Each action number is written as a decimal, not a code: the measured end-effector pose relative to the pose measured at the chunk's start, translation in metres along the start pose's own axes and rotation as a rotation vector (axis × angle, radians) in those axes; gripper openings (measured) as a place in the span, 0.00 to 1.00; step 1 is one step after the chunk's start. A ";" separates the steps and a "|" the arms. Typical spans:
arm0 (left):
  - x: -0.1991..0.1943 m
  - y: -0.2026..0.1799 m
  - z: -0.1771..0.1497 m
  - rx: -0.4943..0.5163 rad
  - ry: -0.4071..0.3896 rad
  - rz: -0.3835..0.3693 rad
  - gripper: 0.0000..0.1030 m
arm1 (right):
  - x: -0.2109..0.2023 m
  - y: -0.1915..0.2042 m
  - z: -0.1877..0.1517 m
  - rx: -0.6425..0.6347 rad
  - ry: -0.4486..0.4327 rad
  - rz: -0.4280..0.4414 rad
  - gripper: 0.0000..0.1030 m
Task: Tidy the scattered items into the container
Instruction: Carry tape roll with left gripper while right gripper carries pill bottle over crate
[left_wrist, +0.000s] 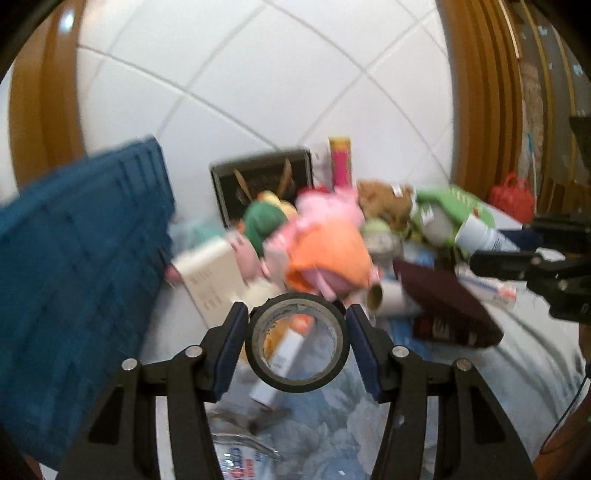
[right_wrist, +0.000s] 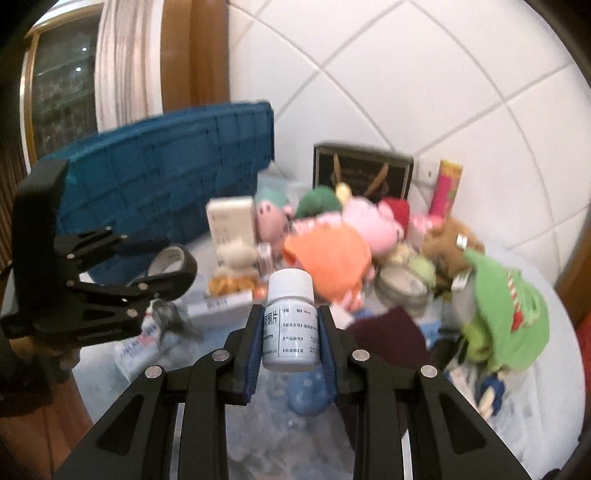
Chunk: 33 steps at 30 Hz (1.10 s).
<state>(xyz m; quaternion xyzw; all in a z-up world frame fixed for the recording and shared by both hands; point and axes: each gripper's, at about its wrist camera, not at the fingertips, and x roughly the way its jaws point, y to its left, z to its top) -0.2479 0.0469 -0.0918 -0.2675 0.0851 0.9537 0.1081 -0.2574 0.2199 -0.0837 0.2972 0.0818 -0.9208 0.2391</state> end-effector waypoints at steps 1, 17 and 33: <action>-0.008 0.002 0.007 -0.003 -0.021 0.012 0.53 | -0.007 0.004 0.006 -0.003 -0.020 -0.001 0.26; -0.169 0.106 0.072 0.011 -0.322 0.153 0.53 | -0.071 0.124 0.121 -0.082 -0.292 0.044 0.26; -0.228 0.306 0.076 -0.062 -0.365 0.344 0.53 | -0.014 0.327 0.252 -0.085 -0.342 0.128 0.26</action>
